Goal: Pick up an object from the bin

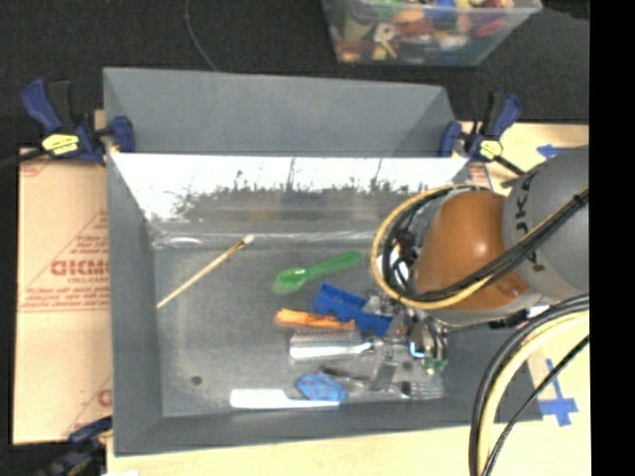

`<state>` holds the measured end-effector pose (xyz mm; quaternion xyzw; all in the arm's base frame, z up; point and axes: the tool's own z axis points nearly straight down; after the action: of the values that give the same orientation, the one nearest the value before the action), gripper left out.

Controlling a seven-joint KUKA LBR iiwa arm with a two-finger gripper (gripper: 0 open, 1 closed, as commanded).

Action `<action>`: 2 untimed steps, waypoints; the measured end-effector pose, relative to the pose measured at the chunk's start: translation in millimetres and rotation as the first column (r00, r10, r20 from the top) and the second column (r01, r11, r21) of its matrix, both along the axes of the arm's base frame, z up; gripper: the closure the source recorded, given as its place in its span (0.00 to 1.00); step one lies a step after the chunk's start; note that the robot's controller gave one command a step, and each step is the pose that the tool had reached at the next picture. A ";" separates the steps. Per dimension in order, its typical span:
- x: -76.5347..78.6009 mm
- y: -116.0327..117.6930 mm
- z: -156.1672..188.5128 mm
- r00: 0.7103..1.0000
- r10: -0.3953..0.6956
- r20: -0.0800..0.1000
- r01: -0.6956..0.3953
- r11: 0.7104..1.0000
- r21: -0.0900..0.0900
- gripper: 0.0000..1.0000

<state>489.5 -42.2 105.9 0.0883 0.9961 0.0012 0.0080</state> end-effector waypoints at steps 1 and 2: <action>97.4 14.7 -4.9 1.000 0.021 0.013 -0.021 1.000 -0.002 0.00; 6.3 33.3 -32.9 0.997 -0.077 0.008 0.077 0.997 0.001 0.00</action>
Offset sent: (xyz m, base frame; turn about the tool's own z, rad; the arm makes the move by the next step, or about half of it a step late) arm 0.0029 0.0343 -0.0359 0.0784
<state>495.8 -8.9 73.0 0.1267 0.9919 0.0013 0.0120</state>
